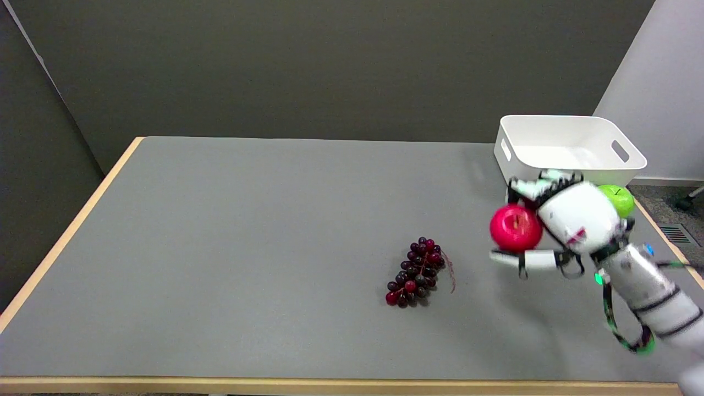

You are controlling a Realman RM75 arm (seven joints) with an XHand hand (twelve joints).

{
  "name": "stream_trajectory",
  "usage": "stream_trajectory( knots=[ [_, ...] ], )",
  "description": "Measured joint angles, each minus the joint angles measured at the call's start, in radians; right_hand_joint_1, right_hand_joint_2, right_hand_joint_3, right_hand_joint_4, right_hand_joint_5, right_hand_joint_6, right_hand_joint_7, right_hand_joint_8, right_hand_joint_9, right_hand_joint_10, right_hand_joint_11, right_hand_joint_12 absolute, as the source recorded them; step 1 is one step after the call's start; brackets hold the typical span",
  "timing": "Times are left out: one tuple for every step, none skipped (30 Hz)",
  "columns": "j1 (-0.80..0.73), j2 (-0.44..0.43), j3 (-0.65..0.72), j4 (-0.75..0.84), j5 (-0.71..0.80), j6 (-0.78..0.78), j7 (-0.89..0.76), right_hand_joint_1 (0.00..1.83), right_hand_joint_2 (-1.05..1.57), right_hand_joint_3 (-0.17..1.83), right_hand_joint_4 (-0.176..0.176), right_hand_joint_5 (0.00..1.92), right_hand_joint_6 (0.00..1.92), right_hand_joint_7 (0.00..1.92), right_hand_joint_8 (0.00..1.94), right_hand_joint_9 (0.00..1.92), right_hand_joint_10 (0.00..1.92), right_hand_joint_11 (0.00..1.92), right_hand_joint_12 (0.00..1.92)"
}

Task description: Pick up the red apple.

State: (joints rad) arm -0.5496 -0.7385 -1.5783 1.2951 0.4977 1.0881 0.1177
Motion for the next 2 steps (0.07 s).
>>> stream_trajectory(
  knots=[
    [0.026, 0.006, 0.008, -0.002, 0.0, -0.018, 0.004, 0.98, 1.01, 0.56, -0.031, 0.71, 1.53, 0.87, 1.93, 0.94, 1.79, 0.63, 1.92],
    [0.048, 0.01, 0.013, -0.005, 0.0, -0.034, 0.008, 0.98, 1.02, 0.55, -0.039, 0.71, 1.53, 0.87, 1.93, 0.93, 1.8, 0.61, 1.92]
  ],
)
